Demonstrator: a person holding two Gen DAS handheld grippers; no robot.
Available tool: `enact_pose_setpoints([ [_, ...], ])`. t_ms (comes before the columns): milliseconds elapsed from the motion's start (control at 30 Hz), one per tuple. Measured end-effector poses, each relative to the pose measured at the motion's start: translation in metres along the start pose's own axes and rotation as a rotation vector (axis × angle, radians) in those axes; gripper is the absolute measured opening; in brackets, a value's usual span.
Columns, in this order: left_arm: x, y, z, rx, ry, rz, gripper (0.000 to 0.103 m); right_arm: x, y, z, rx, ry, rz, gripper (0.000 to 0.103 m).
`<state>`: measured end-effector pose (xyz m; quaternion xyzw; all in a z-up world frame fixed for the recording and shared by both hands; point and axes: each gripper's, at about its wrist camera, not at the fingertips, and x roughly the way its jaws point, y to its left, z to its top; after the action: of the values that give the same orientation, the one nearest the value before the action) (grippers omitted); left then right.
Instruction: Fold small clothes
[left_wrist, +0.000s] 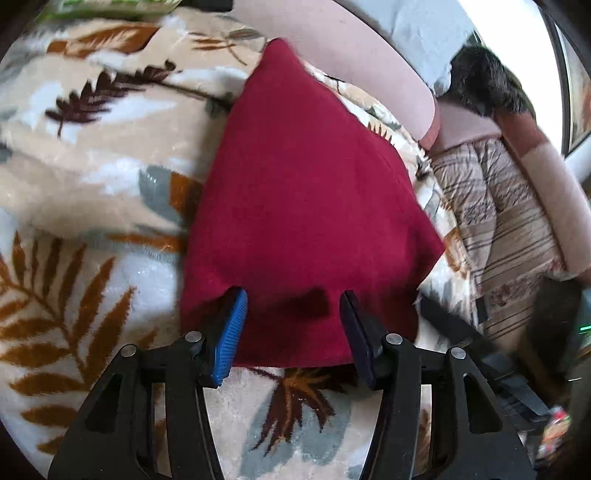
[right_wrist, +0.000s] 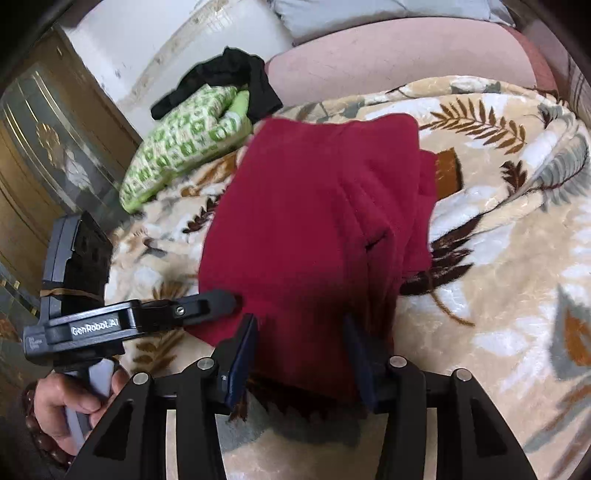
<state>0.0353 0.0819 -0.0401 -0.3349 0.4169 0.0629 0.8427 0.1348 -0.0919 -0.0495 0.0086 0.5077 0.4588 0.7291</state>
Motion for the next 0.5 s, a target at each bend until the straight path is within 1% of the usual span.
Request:
enact_pose_setpoints([
  [33, 0.001, -0.001, -0.001, 0.008, -0.005, 0.008, 0.052, -0.013, 0.006, 0.004, -0.03, -0.063, -0.024, 0.045],
  [67, 0.001, -0.001, -0.001, 0.008, -0.01, 0.01, 0.052, -0.028, 0.013, 0.009, -0.08, -0.147, -0.063, 0.045],
  [133, 0.002, -0.002, -0.001, 0.006, -0.015, 0.016, 0.052, -0.041, 0.024, 0.019, -0.164, -0.251, -0.158, 0.046],
  [167, 0.002, -0.003, 0.0, 0.007, -0.016, 0.023, 0.052, -0.04, 0.028, 0.027, -0.199, -0.276, -0.195, 0.046],
  [200, 0.003, -0.003, 0.0, 0.007, -0.016, 0.028, 0.052, -0.036, 0.029, 0.035, -0.219, -0.28, -0.217, 0.046],
  [233, 0.003, -0.003, 0.0, 0.006, -0.018, 0.033, 0.052, -0.028, 0.03, 0.045, -0.241, -0.269, -0.23, 0.046],
  [333, 0.005, -0.009, -0.002, 0.021, -0.023, 0.062, 0.052, 0.0, 0.03, 0.071, -0.286, -0.218, -0.232, 0.046],
  [367, 0.006, -0.012, -0.002, 0.035, -0.025, 0.079, 0.052, 0.013, 0.029, 0.08, -0.296, -0.182, -0.218, 0.046],
  [400, 0.007, -0.015, -0.003, 0.05, -0.027, 0.094, 0.052, 0.028, 0.029, 0.086, -0.3, -0.132, -0.217, 0.046],
  [467, 0.01, -0.023, -0.004, 0.092, -0.027, 0.132, 0.052, 0.066, 0.014, 0.092, -0.286, 0.003, -0.288, 0.046],
  [500, 0.011, -0.025, -0.004, 0.103, -0.027, 0.145, 0.052, 0.08, -0.003, 0.088, -0.258, 0.051, -0.269, 0.049],
])
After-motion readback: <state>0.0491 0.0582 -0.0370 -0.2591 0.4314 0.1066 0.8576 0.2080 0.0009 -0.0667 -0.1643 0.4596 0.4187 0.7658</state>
